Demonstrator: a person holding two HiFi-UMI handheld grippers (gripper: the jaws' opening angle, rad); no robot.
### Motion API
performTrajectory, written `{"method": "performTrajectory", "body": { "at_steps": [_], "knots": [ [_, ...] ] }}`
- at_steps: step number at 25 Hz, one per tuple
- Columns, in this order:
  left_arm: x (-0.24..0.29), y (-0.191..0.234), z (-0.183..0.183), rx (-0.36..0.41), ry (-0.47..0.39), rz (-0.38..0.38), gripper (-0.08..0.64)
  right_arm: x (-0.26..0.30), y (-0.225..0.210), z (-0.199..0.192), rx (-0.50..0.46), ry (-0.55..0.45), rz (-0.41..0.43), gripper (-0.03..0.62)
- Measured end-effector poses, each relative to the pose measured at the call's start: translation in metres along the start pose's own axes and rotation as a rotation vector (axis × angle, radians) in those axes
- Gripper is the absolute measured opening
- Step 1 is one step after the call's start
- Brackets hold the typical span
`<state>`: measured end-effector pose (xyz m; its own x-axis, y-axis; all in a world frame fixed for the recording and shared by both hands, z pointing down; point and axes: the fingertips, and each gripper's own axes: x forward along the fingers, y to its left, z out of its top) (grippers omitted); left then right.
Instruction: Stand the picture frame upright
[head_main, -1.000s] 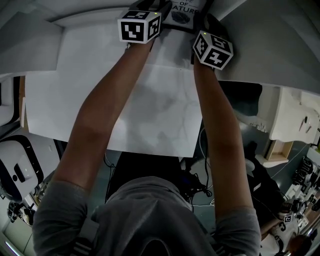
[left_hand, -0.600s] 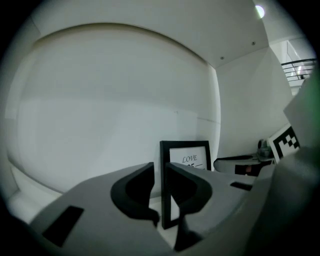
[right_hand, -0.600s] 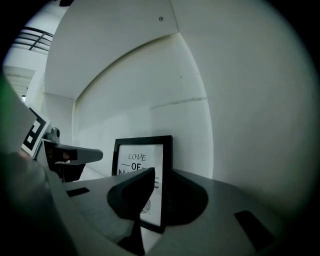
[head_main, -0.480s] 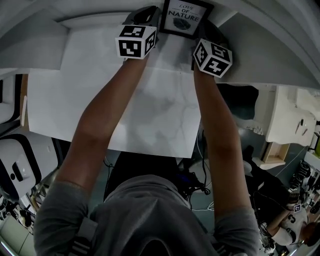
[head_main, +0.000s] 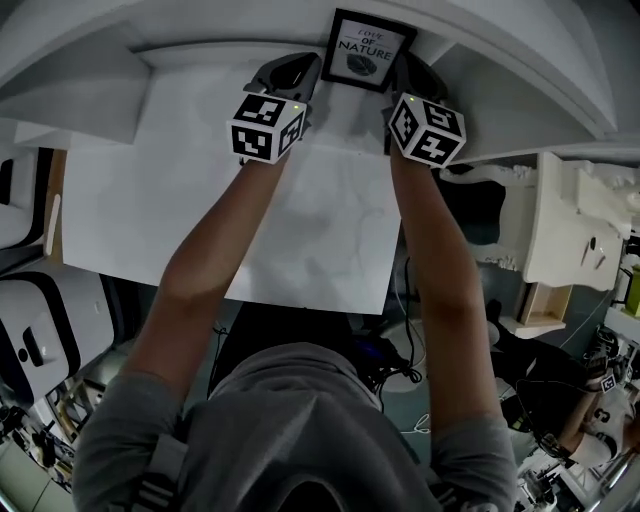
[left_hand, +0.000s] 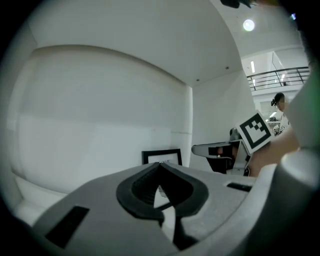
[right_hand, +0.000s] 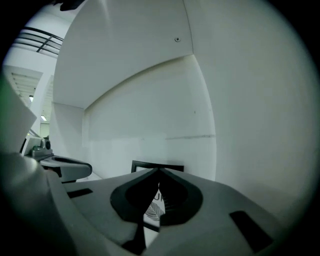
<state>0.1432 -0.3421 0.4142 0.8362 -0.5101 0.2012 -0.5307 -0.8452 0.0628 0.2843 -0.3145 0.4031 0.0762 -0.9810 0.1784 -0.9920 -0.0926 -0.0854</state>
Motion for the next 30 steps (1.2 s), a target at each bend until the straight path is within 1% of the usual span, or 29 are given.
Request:
{"method": "performTrajectory", "body": {
  "at_steps": [3,5,8,11,13,17,19,22,25,30],
  "knots": [
    [-0.019,-0.010,0.014,0.076,-0.009,0.001,0.008,-0.021,0.004,0.013,-0.003,-0.016,0.017,0.026],
    [-0.033,-0.016,0.025,0.100,-0.024,-0.008,0.008,-0.035,0.006,0.021,0.014,-0.019,0.026,0.028],
    [-0.053,-0.024,0.038,0.083,-0.039,-0.032,0.006,-0.057,0.017,0.033,0.029,-0.020,0.063,0.028],
    [-0.074,-0.030,0.045,0.063,-0.042,-0.040,0.006,-0.082,0.028,0.047,0.037,-0.032,0.093,0.028],
    [-0.087,-0.031,0.051,0.066,-0.050,-0.032,0.006,-0.097,0.034,0.055,0.043,-0.038,0.113,0.028],
    [-0.114,-0.034,0.062,0.100,-0.078,-0.004,0.006,-0.121,0.048,0.074,0.018,-0.052,0.159,0.028],
    [-0.130,-0.035,0.066,0.095,-0.094,0.004,0.006,-0.136,0.055,0.085,-0.004,-0.070,0.175,0.028],
    [-0.154,-0.039,0.074,0.079,-0.120,0.016,0.006,-0.159,0.062,0.099,0.000,-0.099,0.193,0.027],
    [-0.176,-0.044,0.081,0.066,-0.144,0.023,0.006,-0.183,0.069,0.106,0.012,-0.117,0.206,0.028],
    [-0.199,-0.057,0.092,0.064,-0.174,0.007,0.006,-0.221,0.082,0.112,0.012,-0.159,0.251,0.028]
  ]
}}
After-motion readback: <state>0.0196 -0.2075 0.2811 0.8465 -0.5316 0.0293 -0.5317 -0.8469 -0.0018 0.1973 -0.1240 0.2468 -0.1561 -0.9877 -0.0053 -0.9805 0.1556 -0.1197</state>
